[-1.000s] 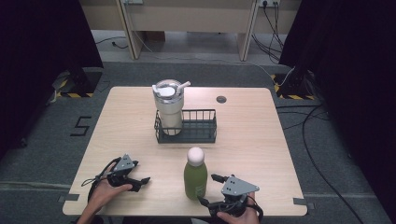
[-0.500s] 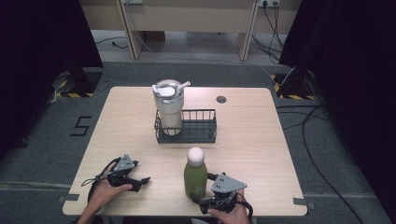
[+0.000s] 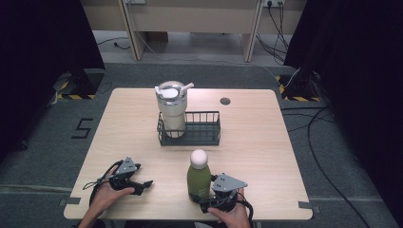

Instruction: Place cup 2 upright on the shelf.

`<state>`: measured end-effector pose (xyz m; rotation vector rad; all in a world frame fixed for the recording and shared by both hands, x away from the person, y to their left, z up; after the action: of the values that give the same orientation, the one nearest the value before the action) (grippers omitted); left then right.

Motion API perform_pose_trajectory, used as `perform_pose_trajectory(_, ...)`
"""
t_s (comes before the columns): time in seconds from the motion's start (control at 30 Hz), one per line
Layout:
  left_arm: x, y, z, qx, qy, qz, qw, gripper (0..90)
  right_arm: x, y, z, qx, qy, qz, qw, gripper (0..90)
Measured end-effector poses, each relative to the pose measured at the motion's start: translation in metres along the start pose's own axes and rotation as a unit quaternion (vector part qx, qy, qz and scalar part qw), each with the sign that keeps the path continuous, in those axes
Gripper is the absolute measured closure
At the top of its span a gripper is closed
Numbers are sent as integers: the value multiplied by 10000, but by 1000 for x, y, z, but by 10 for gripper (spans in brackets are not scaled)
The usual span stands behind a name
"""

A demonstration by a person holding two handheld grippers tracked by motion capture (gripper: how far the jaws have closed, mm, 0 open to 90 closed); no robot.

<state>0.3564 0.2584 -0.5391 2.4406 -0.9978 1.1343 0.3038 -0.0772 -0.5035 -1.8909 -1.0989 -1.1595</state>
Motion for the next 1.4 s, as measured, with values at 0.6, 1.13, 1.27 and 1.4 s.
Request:
perform_pose_trajectory(0.6, 0, 0, 0, 1, -1, -1, 10000, 134, -1, 2, 10, 107, 214, -61, 9997, 190)
perform_pose_trajectory(1.13, 0, 0, 0, -4, -8, 6, 10000, 134, 14, 8, 1, -294, 298, -332, 9986, 207)
perform_pose_trajectory(1.27, 0, 0, 0, -3, -8, 5, 10000, 134, 19, 16, -1, -366, 252, -258, 9987, 208)
perform_pose_trajectory(1.4, 0, 0, 0, -4, -9, 6, 10000, 134, 23, 23, -2, -439, 209, -203, 9986, 208)
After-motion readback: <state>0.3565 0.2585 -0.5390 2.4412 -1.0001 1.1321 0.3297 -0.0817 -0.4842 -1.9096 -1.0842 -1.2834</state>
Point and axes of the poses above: each handheld gripper's, and its own axes: z roughly forward along the jaws, x roughly out of its top, y roughly to its right, the point moved 2 cm from there along z, roughly forward along the jaws, and after that the axes turned 5 degrees about x, right-handed, at the moved point
